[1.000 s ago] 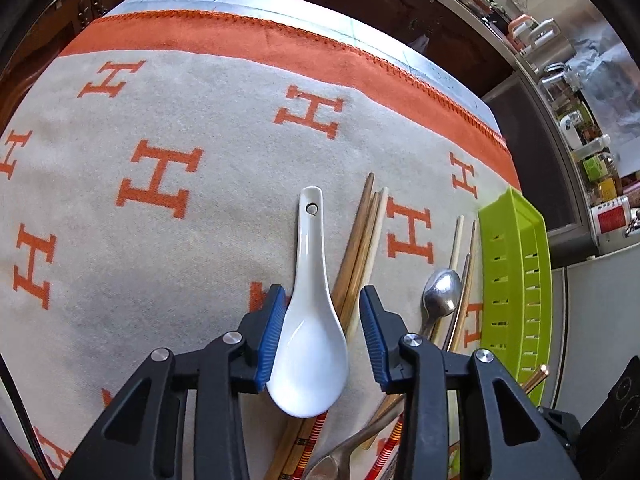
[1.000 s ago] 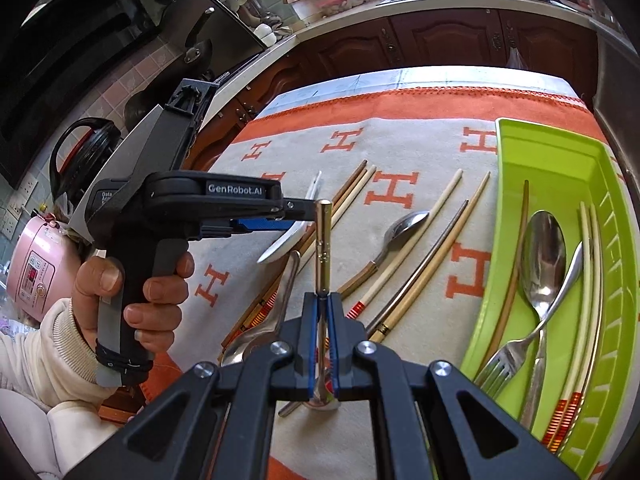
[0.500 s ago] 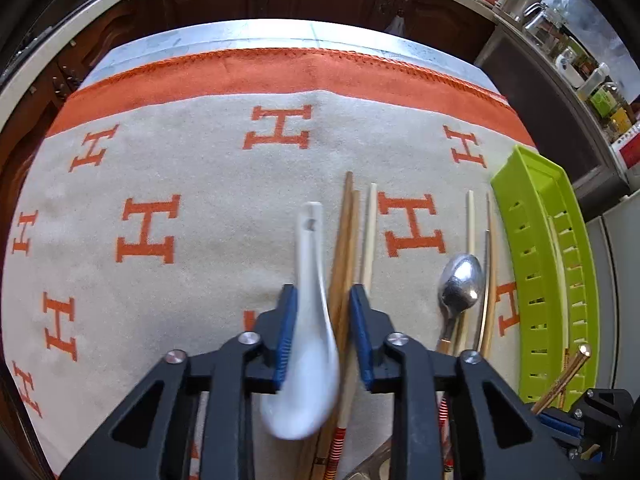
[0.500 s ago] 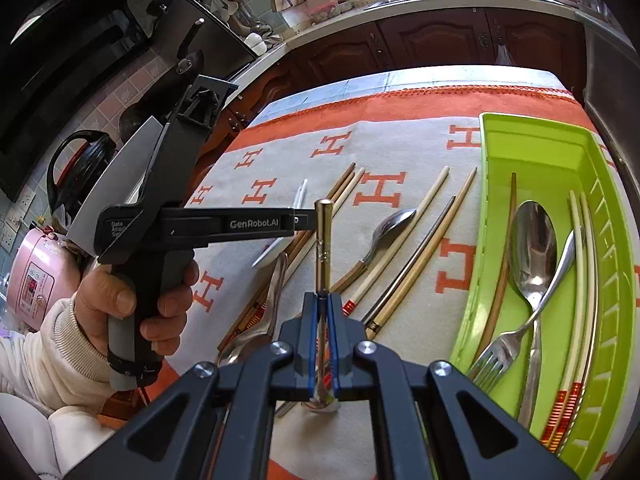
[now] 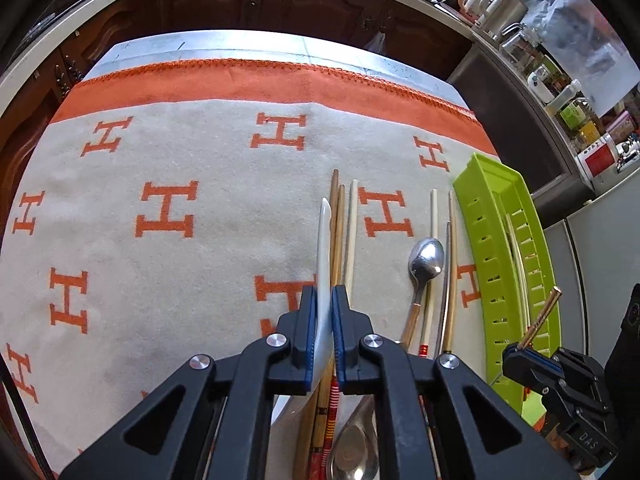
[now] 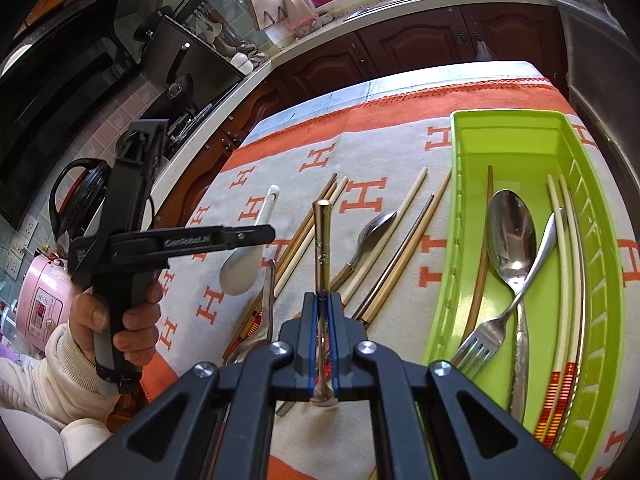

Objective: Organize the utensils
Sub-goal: 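Carry the white spoon and gold utensil into the green tray and lower them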

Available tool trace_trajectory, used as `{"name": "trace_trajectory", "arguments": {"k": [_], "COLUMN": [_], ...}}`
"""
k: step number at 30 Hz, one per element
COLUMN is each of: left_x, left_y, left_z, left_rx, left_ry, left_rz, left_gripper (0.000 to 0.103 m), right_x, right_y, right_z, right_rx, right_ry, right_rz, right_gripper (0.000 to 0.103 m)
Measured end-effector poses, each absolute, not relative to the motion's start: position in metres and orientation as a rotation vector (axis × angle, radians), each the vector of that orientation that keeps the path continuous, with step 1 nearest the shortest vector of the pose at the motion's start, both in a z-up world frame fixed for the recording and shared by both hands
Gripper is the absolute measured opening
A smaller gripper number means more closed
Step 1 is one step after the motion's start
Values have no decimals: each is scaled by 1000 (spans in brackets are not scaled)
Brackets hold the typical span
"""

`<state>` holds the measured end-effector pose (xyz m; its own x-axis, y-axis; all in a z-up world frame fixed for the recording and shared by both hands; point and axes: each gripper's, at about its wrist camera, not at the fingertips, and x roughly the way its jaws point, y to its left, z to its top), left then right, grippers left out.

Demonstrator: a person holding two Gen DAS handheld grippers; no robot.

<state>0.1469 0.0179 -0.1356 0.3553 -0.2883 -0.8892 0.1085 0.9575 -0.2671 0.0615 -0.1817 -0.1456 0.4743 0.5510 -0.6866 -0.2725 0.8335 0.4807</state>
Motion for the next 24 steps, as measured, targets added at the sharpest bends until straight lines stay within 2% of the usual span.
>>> {"name": "trace_trajectory", "arguments": {"k": [9, 14, 18, 24], "left_x": [105, 90, 92, 105], "left_y": [-18, -59, -102, -156], "left_z": [-78, -53, -53, -83], "left_rx": [-137, -130, -120, -134], "left_ry": [1097, 1063, 1096, 1198], "left_rz": [-408, -511, -583, -621], "left_gripper": [5, 5, 5, 5], "right_x": [44, 32, 24, 23], "right_y": [-209, -240, -268, -293], "right_z": [-122, -105, -101, -109], "right_rx": [439, 498, 523, 489], "right_ry": [892, 918, 951, 1001], "right_rz": [481, 372, 253, 116], "right_gripper": [4, 4, 4, 5]}}
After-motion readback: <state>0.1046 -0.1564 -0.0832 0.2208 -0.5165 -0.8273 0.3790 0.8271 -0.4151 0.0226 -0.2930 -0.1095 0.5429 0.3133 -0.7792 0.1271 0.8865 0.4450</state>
